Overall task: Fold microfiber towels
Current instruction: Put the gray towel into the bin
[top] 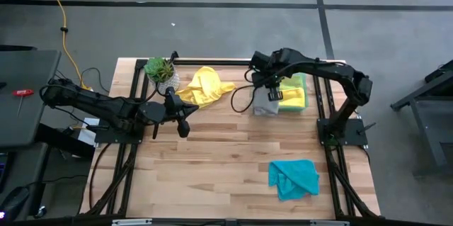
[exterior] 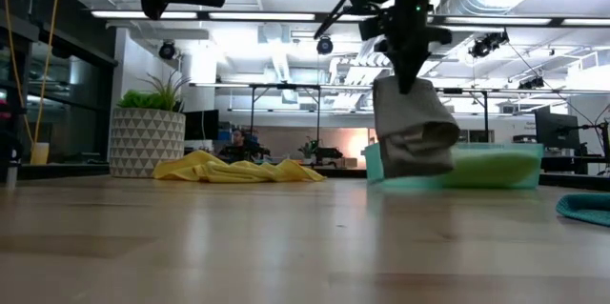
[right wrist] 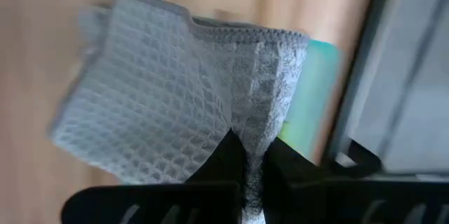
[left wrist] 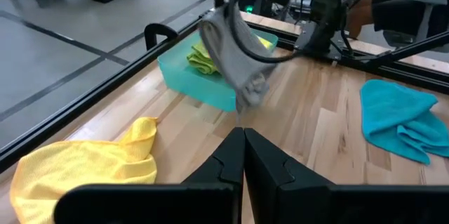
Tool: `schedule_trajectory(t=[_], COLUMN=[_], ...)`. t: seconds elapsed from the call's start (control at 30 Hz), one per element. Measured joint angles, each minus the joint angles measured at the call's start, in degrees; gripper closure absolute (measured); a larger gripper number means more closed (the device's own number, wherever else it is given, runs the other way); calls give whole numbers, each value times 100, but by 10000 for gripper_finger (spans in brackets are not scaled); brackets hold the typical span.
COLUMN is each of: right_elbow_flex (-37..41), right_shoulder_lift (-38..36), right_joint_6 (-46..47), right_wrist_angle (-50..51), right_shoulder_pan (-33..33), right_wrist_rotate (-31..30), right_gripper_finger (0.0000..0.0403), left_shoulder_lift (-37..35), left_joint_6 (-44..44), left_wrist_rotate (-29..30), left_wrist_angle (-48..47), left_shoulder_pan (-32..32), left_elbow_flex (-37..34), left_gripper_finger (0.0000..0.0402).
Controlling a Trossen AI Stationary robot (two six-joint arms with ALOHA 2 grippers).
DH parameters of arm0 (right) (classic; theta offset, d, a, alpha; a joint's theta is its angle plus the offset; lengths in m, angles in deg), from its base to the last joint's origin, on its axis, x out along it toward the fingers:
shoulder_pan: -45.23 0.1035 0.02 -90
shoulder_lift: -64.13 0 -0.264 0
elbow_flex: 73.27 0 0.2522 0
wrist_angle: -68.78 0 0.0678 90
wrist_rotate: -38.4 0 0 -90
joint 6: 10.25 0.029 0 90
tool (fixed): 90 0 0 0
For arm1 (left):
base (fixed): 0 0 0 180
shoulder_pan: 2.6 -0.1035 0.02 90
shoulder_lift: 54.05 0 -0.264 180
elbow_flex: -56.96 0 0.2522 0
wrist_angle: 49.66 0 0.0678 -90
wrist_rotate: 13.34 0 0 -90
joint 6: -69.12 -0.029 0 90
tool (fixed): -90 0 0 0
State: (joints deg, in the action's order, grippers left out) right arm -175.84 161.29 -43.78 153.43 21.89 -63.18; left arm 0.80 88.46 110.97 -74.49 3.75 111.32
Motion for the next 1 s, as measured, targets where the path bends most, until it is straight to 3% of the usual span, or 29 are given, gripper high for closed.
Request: schedule_trajectory(t=[0.43,1.0], right_elbow_flex=[177,318], right_shoulder_lift=[365,998], right_joint_6=[-294,72], right_wrist_angle=[-299,-1031], right_shoulder_pan=[-363,-405], right_wrist_rotate=[-561,-1635], right_gripper_finger=[403,403], left_shoulder_lift=[0,0], left_joint_6=[8,19], left_wrist_rotate=[-1,-41], left_wrist_angle=[-136,-157], left_shoulder_pan=[0,0], left_elbow_flex=[0,0], left_gripper_finger=[402,402])
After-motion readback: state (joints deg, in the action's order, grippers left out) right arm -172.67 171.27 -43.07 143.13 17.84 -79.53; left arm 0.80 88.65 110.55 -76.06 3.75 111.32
